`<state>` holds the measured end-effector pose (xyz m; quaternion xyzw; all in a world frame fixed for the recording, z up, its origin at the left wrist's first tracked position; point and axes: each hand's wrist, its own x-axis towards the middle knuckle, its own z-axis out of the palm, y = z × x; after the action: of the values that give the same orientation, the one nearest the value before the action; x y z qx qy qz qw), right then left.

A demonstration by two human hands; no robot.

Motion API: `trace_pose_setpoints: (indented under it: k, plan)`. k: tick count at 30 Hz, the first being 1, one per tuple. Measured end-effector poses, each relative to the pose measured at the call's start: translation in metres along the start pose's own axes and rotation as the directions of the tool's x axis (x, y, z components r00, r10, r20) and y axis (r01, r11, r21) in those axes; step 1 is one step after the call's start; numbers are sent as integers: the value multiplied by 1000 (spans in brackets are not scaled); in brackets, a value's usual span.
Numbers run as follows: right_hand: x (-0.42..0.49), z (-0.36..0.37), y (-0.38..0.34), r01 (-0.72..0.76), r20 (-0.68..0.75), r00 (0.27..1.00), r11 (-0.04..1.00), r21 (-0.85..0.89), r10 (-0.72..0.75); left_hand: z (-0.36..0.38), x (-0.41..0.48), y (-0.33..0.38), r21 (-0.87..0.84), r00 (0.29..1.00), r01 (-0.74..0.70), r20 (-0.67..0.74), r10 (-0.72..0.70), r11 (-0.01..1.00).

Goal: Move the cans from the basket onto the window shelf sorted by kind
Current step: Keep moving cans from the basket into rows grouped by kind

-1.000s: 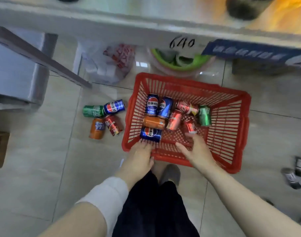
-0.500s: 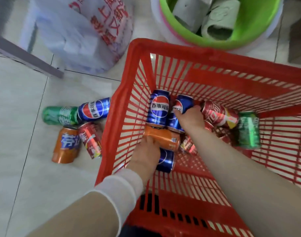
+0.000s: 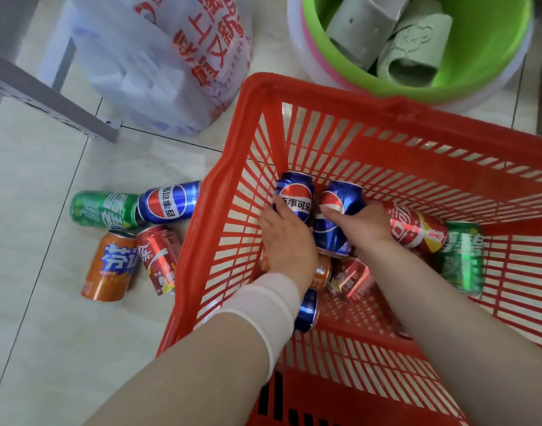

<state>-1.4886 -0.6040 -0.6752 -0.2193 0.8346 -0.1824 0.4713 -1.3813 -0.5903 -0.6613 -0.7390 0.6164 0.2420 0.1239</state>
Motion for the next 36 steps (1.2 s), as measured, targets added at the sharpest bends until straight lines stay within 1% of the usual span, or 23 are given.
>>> trace_pose_setpoints:
  k: [1,3,5,6,8,10,12,14,17,19,21,23,25,29,31,34,36]
  plan:
    - [-3,-5,0,28,12,1000,1000,6,-28,4,1,1,17,1000,14,-19,-14,1000]
    - [-10,-18,-2,85,30,996,996,-11,-85,13,4,3,-14,997,55,-52,-55,998]
    - [-18,-34,-4,132,42,991,991,-34,-131,18,8,3,-12,995,48,-88,-49,999]
    - [-22,-42,-4,148,52,988,988,-36,-146,20,10,4,-25,996,29,-83,-31,999]
    - [-30,-57,-4,167,71,984,986,-24,-165,21,15,4,-160,998,22,-47,-30,987]
    - [-35,-68,-2,157,86,984,988,-6,-156,17,17,2,-337,998,49,-15,-57,940]
    - [-41,-74,-1,137,111,984,990,35,-140,11,20,-2,-463,999,44,-4,-51,885]
    - [-49,-79,-1,116,146,980,987,108,-131,-2,23,-5,-544,998,45,70,-8,838]
    - [-71,-91,-4,42,149,986,971,237,-79,-37,13,-4,-674,954,145,289,78,725]
    - [-94,-102,-9,-11,138,990,943,332,-37,-63,-12,-6,-742,905,224,400,149,631]
    - [-122,-119,-14,-66,143,990,918,391,11,-90,-47,-11,-800,844,342,492,213,493]
    - [-157,-140,-20,-105,177,984,902,419,32,-118,-87,-17,-829,801,435,535,270,352]
    - [-198,-160,-28,-146,239,970,880,451,38,-151,-129,-25,-836,782,477,544,303,269]
    - [-293,-197,-49,-177,317,948,841,511,7,-223,-221,-38,-849,770,495,527,360,184]
    - [-344,-217,-66,-173,346,938,835,522,-23,-267,-267,-45,-856,776,491,514,365,162]
    - [-420,-254,-98,-137,373,924,832,538,-89,-339,-327,-48,-885,802,428,466,373,186]
    - [-469,-279,-120,-109,351,926,796,595,-136,-386,-361,-48,-899,816,394,437,378,189]
